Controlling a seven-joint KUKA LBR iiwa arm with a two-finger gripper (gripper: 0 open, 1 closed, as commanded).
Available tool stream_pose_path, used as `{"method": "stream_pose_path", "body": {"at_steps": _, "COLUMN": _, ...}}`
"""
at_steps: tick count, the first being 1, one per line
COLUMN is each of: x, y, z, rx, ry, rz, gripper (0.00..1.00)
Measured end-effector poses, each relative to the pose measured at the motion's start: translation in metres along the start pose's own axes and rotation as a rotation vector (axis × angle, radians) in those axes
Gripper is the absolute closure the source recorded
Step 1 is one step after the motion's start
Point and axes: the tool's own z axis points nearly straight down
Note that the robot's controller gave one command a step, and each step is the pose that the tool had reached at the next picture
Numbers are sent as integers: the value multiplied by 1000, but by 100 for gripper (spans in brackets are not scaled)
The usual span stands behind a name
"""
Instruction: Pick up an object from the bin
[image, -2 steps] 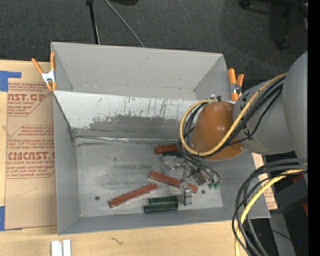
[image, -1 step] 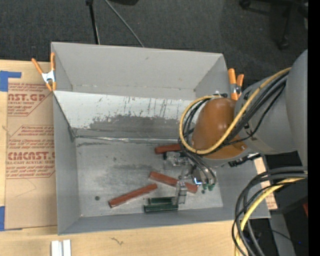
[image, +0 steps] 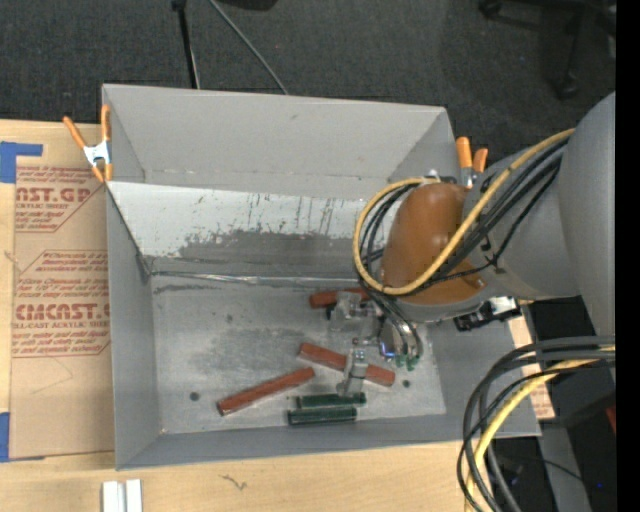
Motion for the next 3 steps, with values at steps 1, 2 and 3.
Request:
{"method": "stream_pose_path", "body": {"at_steps": 1, "x": 11, "y": 1, "z": 33, "rx": 1, "ry": 3, "rz": 221, "gripper": 0}}
{"method": "stream_pose_path", "body": {"at_steps": 2, "x": 11, "y": 1, "z": 33, "rx": 1, "ry": 2, "rz": 221, "gripper": 0}}
{"method": "stream_pose_path", "body": {"at_steps": 3, "x": 11, "y": 1, "z": 32, "rx": 1, "ry": 1, "rz": 221, "gripper": 100}}
